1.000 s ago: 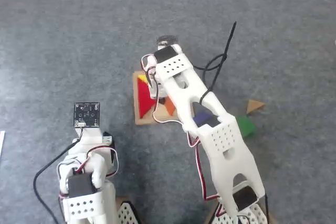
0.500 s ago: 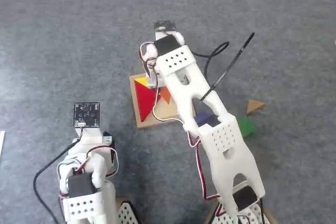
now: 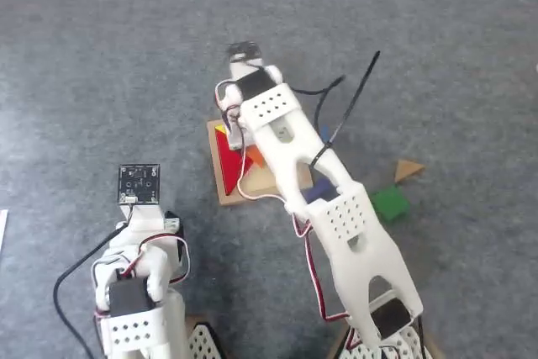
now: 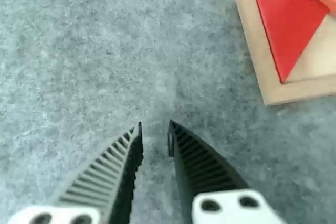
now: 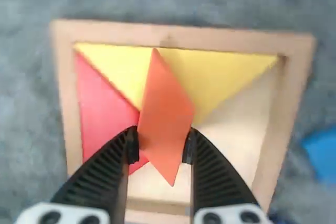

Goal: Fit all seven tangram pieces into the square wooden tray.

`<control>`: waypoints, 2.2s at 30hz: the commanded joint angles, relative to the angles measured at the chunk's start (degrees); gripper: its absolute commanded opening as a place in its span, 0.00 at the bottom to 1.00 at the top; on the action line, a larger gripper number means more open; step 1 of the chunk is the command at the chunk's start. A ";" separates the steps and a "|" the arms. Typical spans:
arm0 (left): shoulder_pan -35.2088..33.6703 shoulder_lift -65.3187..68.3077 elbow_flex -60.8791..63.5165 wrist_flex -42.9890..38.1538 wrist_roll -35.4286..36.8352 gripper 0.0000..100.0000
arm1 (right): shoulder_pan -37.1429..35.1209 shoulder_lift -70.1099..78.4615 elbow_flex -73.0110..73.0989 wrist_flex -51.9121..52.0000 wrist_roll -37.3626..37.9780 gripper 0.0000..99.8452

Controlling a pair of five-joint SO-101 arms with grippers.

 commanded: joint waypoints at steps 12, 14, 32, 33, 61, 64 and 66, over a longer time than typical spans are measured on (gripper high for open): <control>0.18 -1.05 -0.66 0.18 0.00 0.08 | -1.98 -0.22 -4.13 8.22 37.01 0.33; 0.18 -1.05 -0.66 0.18 0.00 0.08 | -1.89 -0.40 -4.48 8.84 37.36 0.40; 0.18 -1.05 -0.66 0.18 0.00 0.08 | -7.43 -18.68 12.31 9.63 43.96 0.42; 0.18 -1.05 -0.66 0.18 0.00 0.08 | -7.34 -20.00 14.59 8.48 44.22 0.42; 0.18 -1.05 -0.66 0.18 0.00 0.08 | 1.27 -54.73 84.57 -52.35 56.88 0.42; 0.18 -1.05 -0.66 0.18 0.00 0.08 | 0.84 -57.63 85.45 -49.71 58.02 0.42; 0.18 -1.05 -0.66 0.18 0.00 0.08 | 0.04 -59.82 85.45 -47.96 58.20 0.42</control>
